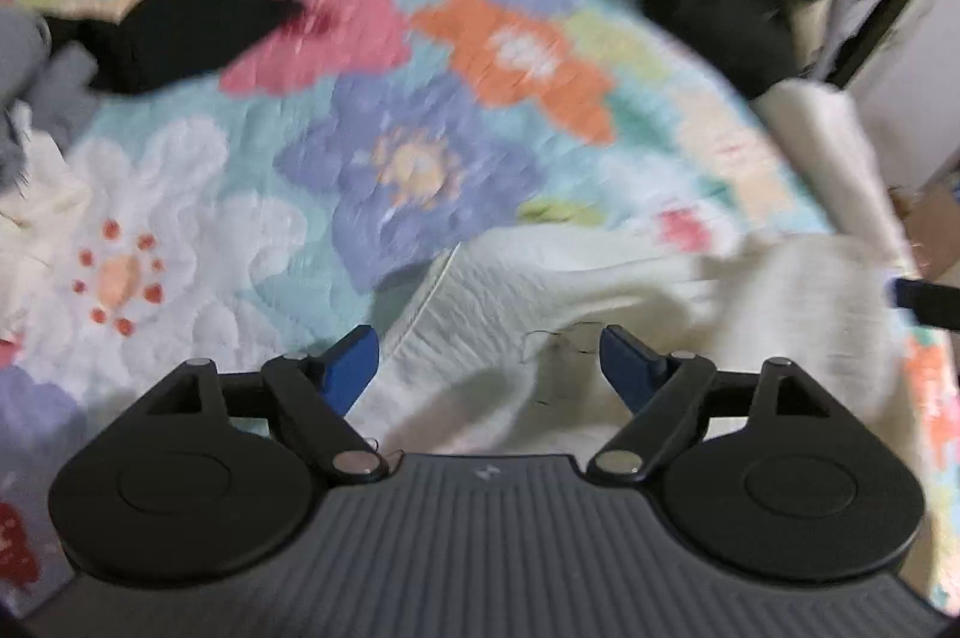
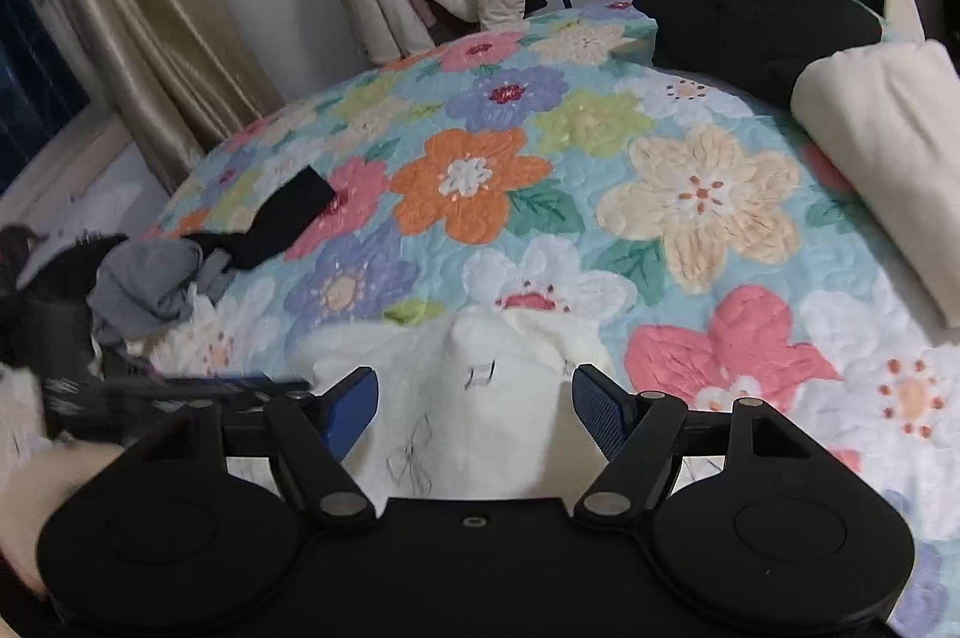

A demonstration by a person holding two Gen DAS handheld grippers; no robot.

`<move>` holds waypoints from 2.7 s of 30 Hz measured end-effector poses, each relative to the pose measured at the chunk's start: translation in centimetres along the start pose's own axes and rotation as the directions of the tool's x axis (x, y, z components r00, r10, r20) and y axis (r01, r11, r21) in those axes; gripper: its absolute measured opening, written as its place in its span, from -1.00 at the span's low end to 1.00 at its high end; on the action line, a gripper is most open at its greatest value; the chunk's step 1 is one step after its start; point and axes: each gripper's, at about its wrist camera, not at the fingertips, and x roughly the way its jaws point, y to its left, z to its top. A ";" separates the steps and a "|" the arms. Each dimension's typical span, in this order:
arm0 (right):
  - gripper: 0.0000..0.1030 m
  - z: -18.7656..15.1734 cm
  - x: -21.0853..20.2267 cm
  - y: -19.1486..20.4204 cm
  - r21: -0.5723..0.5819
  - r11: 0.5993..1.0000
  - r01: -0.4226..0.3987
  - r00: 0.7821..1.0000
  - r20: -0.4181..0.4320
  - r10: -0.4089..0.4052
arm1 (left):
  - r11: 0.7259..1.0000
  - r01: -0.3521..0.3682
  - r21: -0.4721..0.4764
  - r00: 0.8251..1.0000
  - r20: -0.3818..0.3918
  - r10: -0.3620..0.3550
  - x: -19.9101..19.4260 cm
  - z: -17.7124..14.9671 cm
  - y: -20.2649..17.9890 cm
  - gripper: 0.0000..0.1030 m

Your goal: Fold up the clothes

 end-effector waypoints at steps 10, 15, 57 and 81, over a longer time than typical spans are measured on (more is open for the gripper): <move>0.23 0.2 5.9 -1.4 -0.047 0.996 -0.070 0.978 -0.201 0.059 | 0.983 -0.013 0.182 1.000 0.018 0.010 2.5 0.7 -2.3 -0.48; -0.85 0.9 3.8 -1.2 -0.087 0.993 -0.084 0.996 -0.041 0.081 | 0.973 -0.076 0.217 0.966 0.256 0.018 -1.3 1.0 -3.0 -0.96; 0.13 -1.5 -1.1 0.4 -0.324 0.942 0.091 0.994 -0.030 -0.106 | 0.996 -0.074 -0.040 0.956 0.280 0.083 -2.5 -0.5 7.7 -0.76; -0.94 -4.9 -22.5 -1.5 -0.314 0.930 -0.189 0.891 0.343 0.297 | 0.961 -0.178 0.213 0.858 0.511 0.046 -26.2 2.6 -6.7 -0.90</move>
